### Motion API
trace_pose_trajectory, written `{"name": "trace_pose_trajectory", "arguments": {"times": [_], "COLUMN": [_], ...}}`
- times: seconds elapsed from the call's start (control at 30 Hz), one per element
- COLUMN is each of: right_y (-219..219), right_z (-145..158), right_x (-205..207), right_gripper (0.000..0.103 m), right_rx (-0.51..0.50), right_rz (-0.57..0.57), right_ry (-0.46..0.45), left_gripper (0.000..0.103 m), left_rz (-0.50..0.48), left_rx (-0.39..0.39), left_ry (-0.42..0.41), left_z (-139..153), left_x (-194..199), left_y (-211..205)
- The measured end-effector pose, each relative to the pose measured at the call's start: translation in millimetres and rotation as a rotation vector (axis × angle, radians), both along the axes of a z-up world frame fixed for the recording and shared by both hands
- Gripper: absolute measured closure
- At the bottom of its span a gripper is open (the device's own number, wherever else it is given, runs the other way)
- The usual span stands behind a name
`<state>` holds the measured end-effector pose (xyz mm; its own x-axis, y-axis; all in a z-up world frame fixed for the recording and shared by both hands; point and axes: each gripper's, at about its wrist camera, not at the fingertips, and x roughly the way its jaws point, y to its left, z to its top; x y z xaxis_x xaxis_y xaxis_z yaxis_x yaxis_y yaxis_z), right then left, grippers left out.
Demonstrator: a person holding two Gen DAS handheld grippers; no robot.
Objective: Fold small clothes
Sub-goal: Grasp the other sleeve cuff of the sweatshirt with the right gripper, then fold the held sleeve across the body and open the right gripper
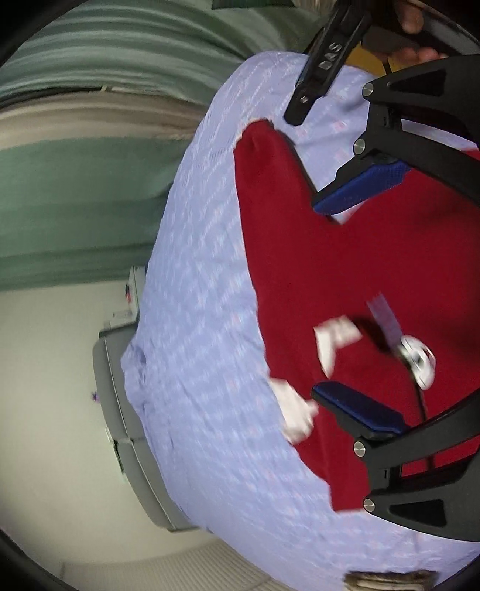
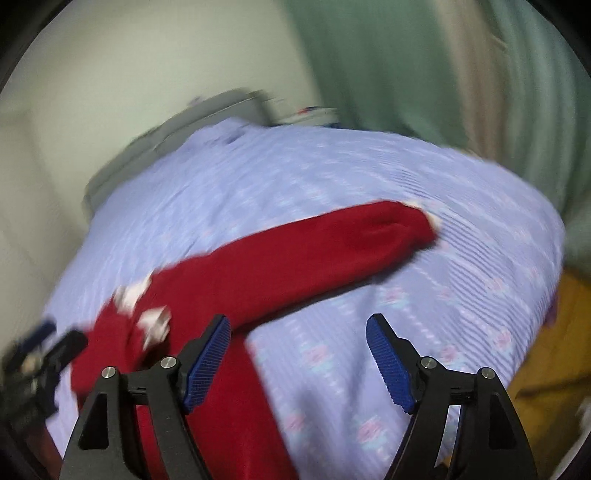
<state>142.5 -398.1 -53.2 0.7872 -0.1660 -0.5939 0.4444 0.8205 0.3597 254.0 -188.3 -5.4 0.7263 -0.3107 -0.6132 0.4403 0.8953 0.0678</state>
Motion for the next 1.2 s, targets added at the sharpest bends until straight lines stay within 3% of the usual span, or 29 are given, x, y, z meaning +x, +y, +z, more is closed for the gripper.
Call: {"name": "trace_pose_trajectory", "arguments": {"times": [0.17, 0.33, 0.5, 0.6, 0.8, 0.87, 1.03, 1.13, 1.2], "right_y": [-66.1, -106.6, -140.5, -155.1, -168.2, -167.2, -166.7, -161.4, -148.6], "right_z": [-27.6, -51.8, -75.8, -91.3, -103.6, -103.7, -96.5, -77.0, -48.5], "right_x": [0.2, 15.2, 40.7, 56.8, 74.5, 84.5, 84.6, 78.5, 74.5], "right_gripper": [0.027, 0.027, 0.03, 0.036, 0.036, 0.041, 0.075, 0.076, 0.076], "right_rx": [0.197, 0.288, 0.367, 0.44, 0.525, 0.507, 0.452, 0.382, 0.286], "right_rz": [-0.219, -0.305, -0.313, -0.295, -0.285, -0.254, -0.259, -0.234, -0.188], "right_ry": [-0.083, -0.107, -0.105, -0.114, -0.145, -0.123, -0.095, -0.108, -0.139], "left_gripper": [0.01, 0.01, 0.01, 0.01, 0.01, 0.01, 0.01, 0.01, 0.01], "left_rz": [-0.043, -0.034, -0.012, -0.013, 0.012, 0.019, 0.052, 0.099, 0.133], "left_rx": [0.049, 0.044, 0.122, 0.115, 0.135, 0.132, 0.113, 0.09, 0.082], "left_ry": [-0.003, 0.062, 0.163, 0.171, 0.153, 0.163, 0.145, 0.133, 0.113], "left_z": [-1.3, -10.4, -33.0, -37.5, -41.6, -41.9, -34.5, -27.2, -20.7], "left_x": [19.4, 54.1, 78.7, 79.6, 84.8, 87.6, 88.0, 86.7, 83.8], "left_y": [-54.9, -98.5, -127.2, -124.3, -116.5, -114.6, -96.7, -74.2, -53.7]}}
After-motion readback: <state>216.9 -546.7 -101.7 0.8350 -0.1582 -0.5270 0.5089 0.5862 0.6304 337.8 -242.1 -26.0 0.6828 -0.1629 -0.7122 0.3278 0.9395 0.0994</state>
